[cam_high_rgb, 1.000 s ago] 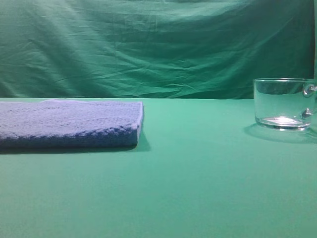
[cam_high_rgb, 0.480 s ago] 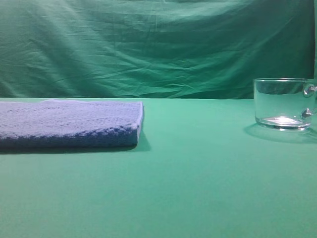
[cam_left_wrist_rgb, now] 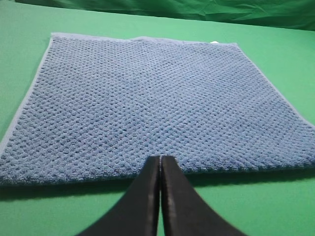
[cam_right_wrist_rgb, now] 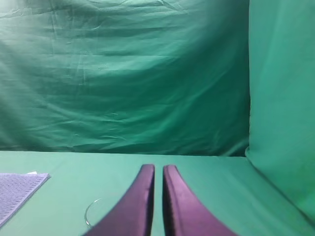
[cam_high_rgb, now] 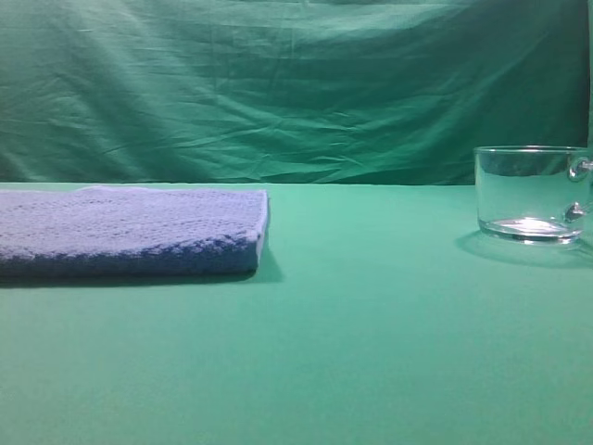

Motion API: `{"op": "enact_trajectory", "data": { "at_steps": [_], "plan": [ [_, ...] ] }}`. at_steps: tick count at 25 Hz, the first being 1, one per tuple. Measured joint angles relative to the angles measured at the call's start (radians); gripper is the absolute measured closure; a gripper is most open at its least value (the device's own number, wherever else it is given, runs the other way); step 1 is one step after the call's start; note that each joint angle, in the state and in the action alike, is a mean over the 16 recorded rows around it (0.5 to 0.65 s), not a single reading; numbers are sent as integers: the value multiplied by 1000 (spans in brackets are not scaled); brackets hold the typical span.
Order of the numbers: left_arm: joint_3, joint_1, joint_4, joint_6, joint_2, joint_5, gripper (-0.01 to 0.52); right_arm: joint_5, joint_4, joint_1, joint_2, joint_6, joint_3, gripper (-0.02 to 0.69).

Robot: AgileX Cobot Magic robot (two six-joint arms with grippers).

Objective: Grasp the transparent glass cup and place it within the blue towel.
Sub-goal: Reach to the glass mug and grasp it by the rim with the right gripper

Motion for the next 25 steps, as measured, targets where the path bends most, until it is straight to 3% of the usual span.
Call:
{"op": "enact_trajectory", "data": {
  "at_steps": [11, 14, 18, 25],
  "plan": [
    [0, 0, 0, 0, 0, 0, 514, 353, 8, 0, 458, 15, -308, 618],
    [0, 0, 0, 0, 0, 0, 514, 440, 19, 0, 604, -9, -391, 587],
    [0, 0, 0, 0, 0, 0, 514, 526, 51, 0, 777, -74, -489, 480],
    [0, 0, 0, 0, 0, 0, 514, 590, 140, 1, 1013, -219, -627, 214]
  ]
}}
